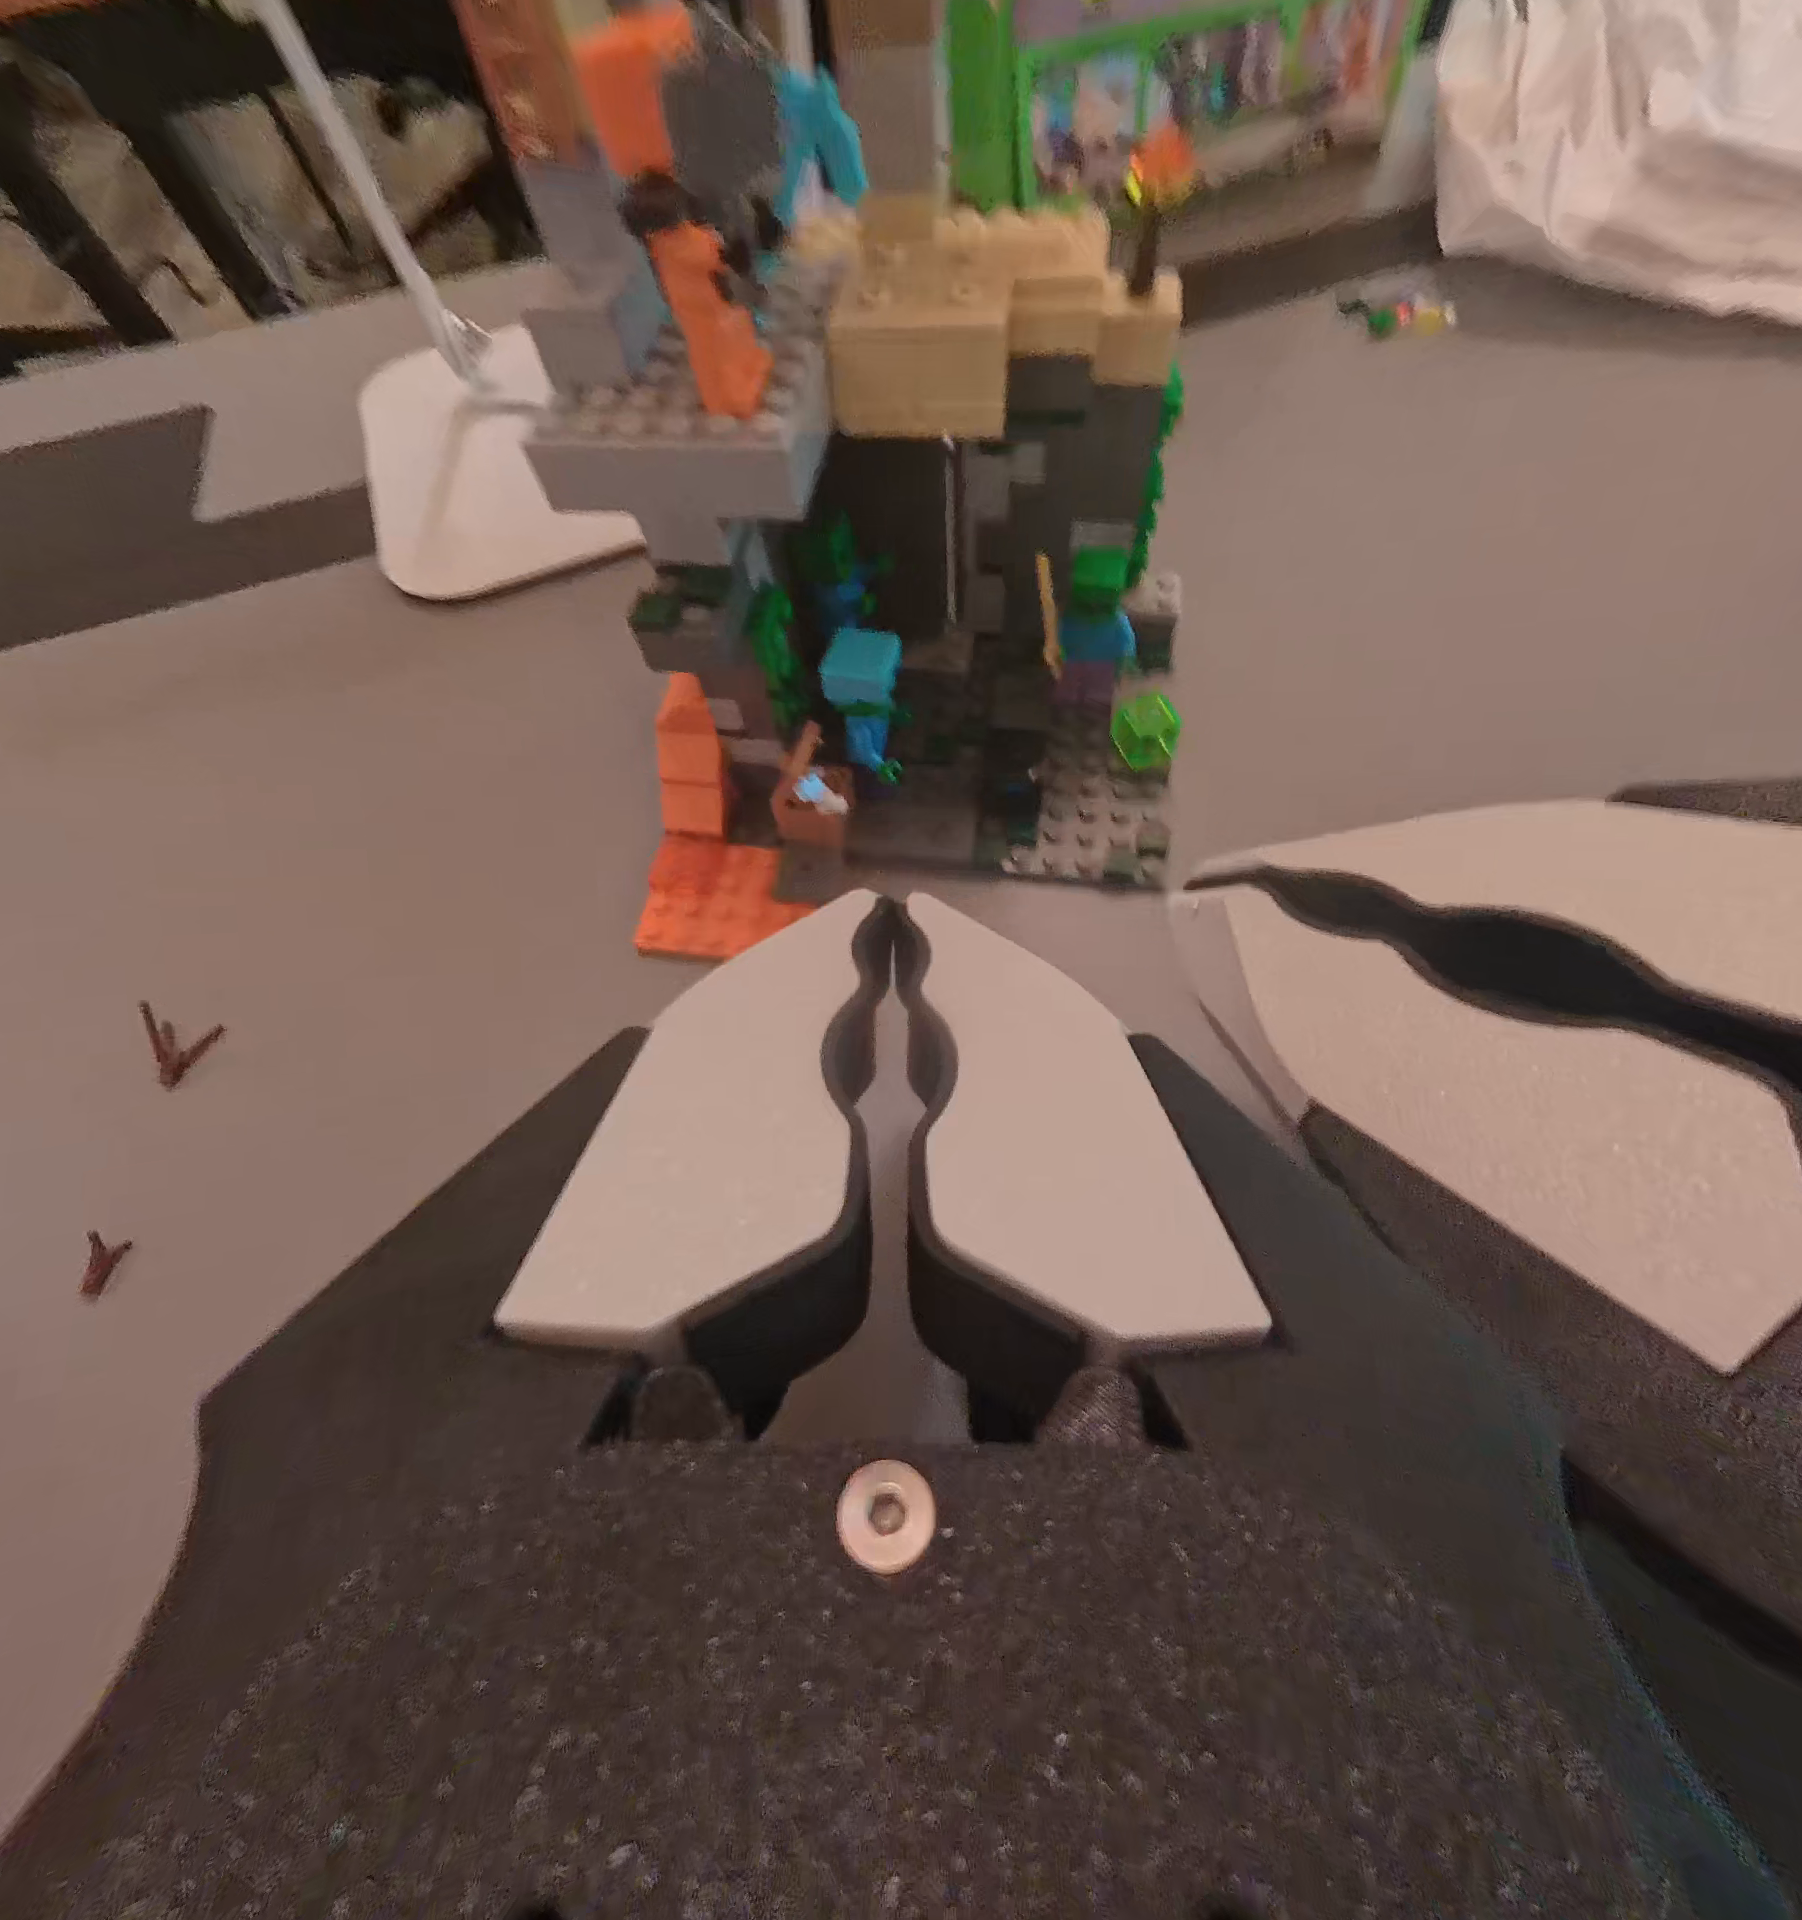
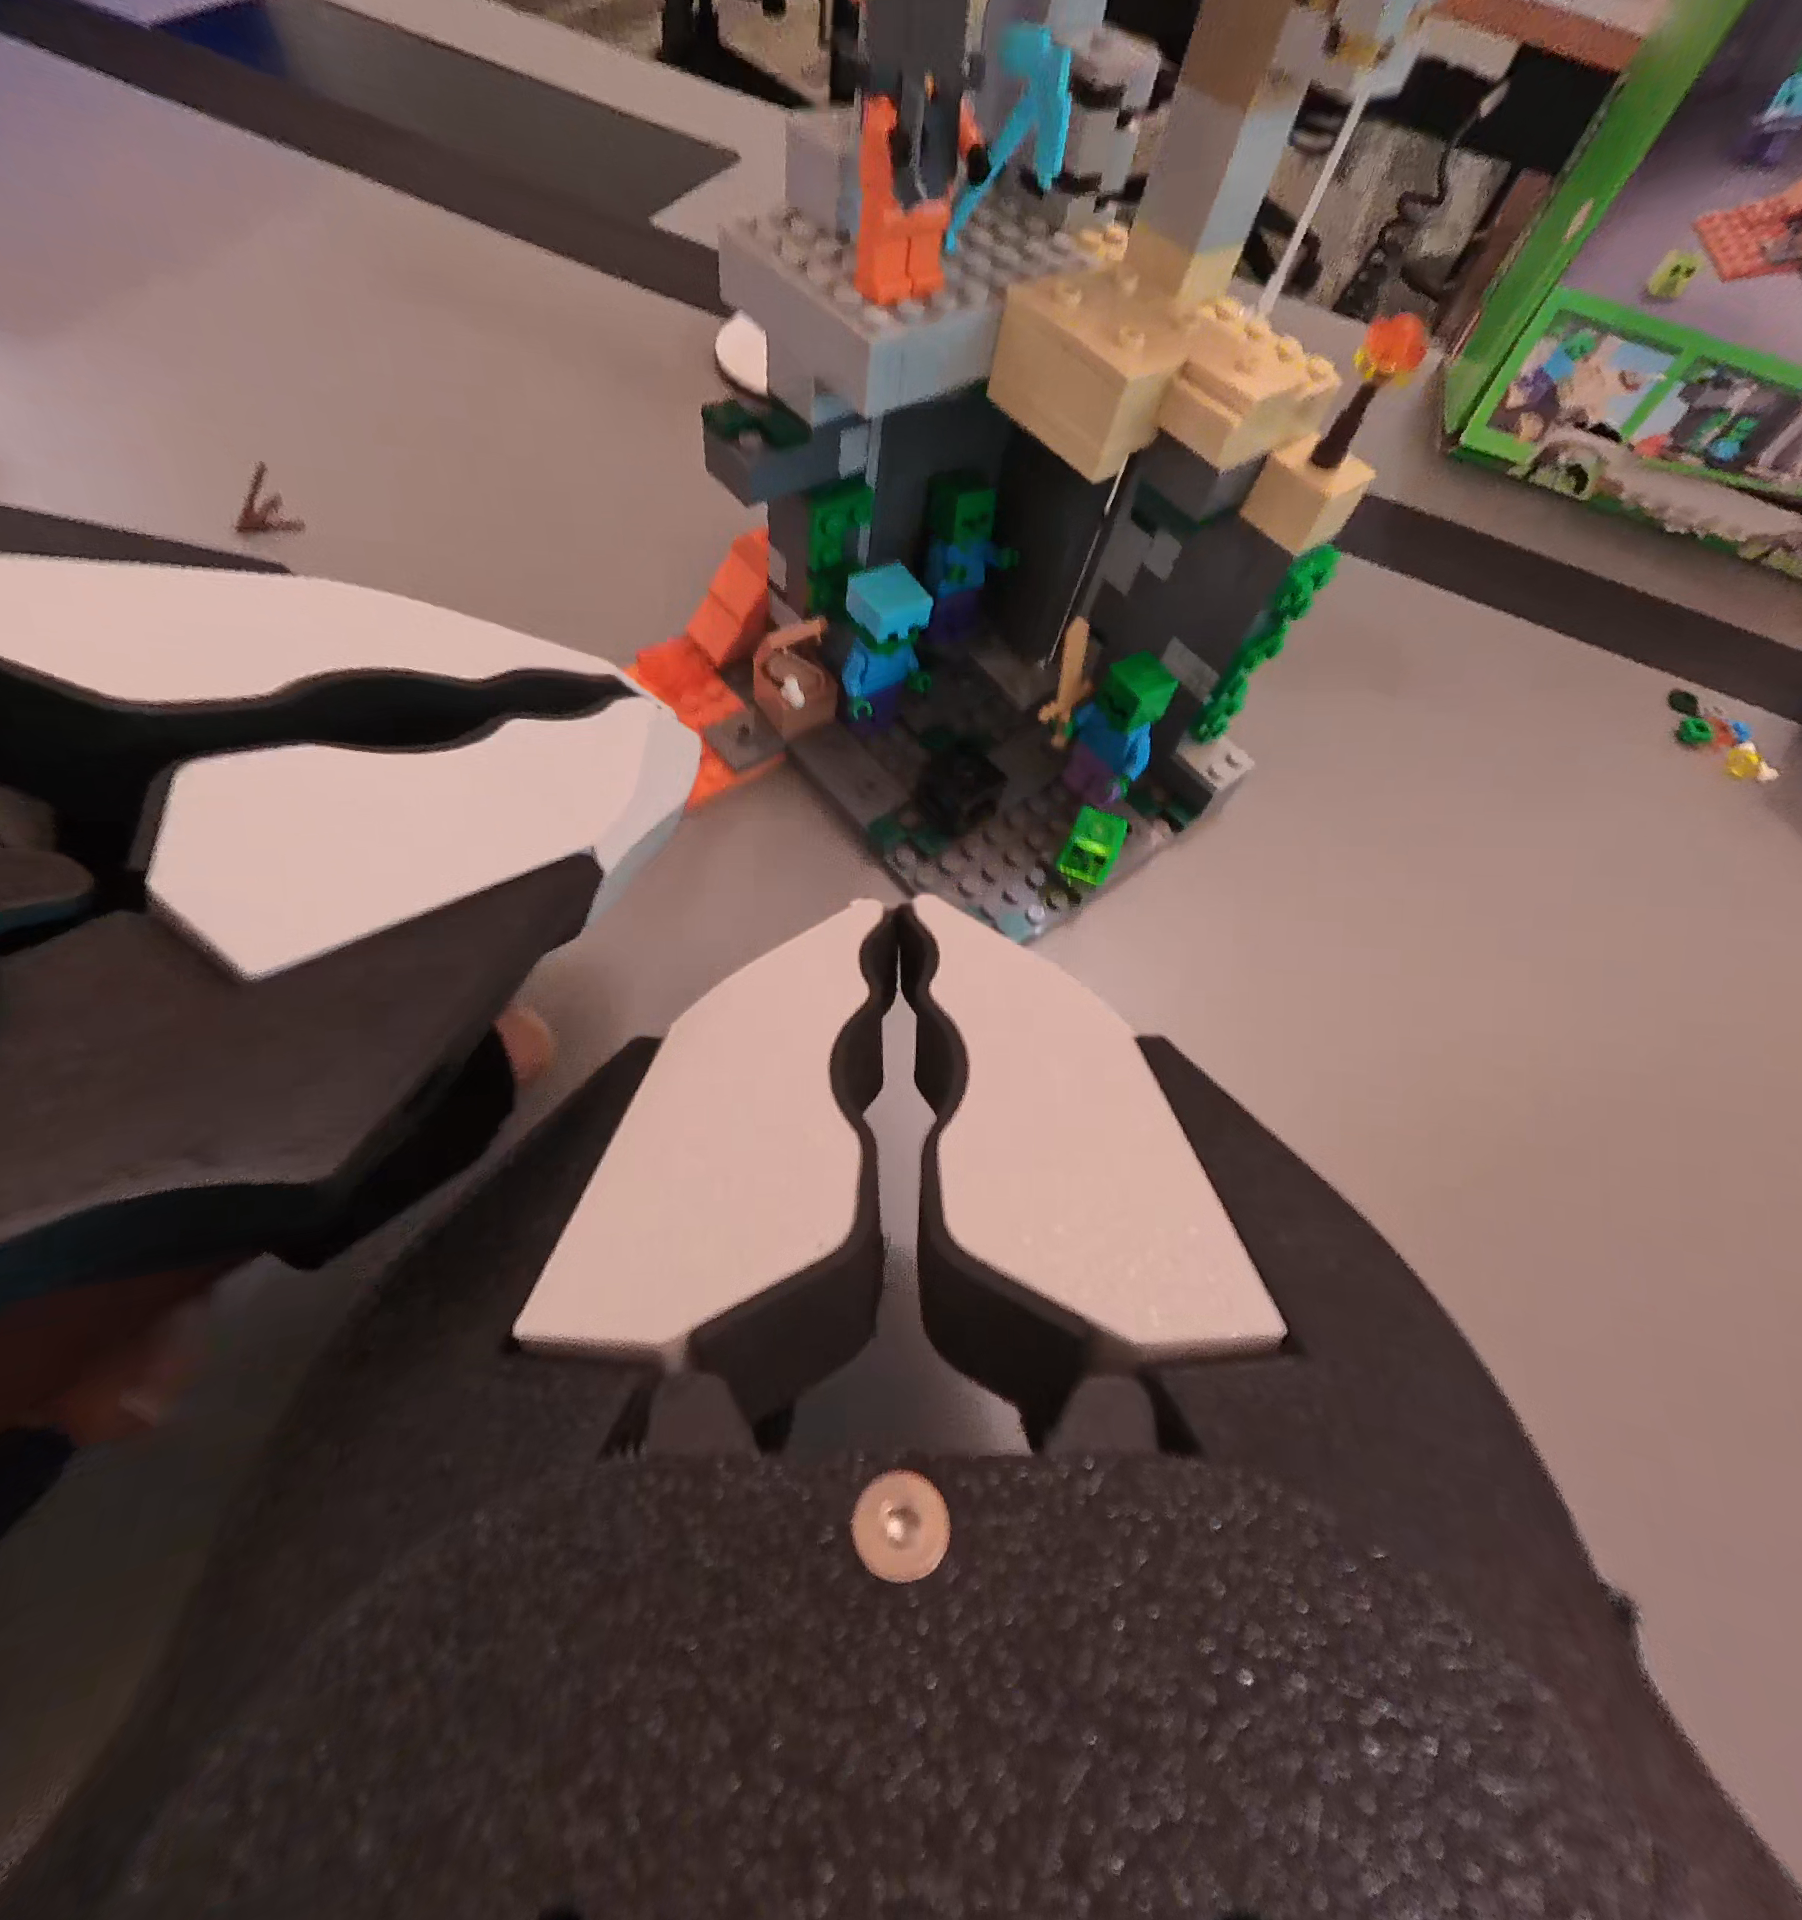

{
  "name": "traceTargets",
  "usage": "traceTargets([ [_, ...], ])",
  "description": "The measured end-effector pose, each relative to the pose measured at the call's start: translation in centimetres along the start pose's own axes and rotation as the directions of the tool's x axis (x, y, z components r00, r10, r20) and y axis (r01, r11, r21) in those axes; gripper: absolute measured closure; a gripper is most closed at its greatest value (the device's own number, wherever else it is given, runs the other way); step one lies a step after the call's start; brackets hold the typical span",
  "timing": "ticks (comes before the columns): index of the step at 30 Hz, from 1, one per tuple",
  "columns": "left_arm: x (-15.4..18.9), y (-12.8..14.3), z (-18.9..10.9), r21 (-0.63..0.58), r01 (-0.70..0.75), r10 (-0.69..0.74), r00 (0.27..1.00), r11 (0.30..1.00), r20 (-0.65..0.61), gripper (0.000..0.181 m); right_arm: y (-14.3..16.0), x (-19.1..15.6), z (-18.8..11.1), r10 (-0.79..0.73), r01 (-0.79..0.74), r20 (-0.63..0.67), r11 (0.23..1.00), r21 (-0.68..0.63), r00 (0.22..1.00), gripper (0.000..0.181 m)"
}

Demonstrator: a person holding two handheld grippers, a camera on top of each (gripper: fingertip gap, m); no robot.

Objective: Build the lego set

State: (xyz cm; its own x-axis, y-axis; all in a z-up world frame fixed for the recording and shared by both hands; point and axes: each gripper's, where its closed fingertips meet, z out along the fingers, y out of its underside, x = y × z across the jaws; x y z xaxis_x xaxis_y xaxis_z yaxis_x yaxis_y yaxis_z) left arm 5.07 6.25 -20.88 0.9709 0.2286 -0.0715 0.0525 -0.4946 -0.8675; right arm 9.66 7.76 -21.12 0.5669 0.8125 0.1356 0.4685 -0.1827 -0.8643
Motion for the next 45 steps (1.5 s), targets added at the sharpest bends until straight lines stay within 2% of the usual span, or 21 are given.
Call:
traceTargets([
  [3, -0.2, 0.9, -0.7, -0.044, -0.055, 0.056, 0.998, 0.997, 0.007, 0.181, 1.4, 0.3, -0.7, -0.040, 0.040, 0.011, 0.997, -0.065, 0.999, 0.181],
  [9, -1.7, 2.0, -2.1, -0.081, -0.127, 0.130, 0.990, 0.989, 0.045, 0.181, 2.2, 1.8, -2.1, -0.108, 0.107, -0.015, 0.991, -0.080, 0.994, 0.181],
  [21, -1.8, 2.2, -2.0, -0.081, -0.105, 0.108, 0.994, 0.991, 0.031, 0.181, 2.7, 2.2, -2.2, -0.098, 0.097, -0.009, 0.993, -0.074, 0.995, 0.181],
  [35, -4.0, -5.4, -2.8, 0.043, -0.111, 0.107, 0.990, 0.993, 0.089, 0.181, -4.7, 1.7, -2.4, -0.122, 0.122, -0.017, 0.991, 0.051, 0.992, 0.181],
  [45, -5.0, -8.2, -2.7, 0.083, -0.123, 0.113, 0.987, 0.989, 0.112, 0.181, -8.3, 1.2, -1.6, -0.127, 0.127, -0.008, 0.987, 0.098, 0.992, 0.181],
])
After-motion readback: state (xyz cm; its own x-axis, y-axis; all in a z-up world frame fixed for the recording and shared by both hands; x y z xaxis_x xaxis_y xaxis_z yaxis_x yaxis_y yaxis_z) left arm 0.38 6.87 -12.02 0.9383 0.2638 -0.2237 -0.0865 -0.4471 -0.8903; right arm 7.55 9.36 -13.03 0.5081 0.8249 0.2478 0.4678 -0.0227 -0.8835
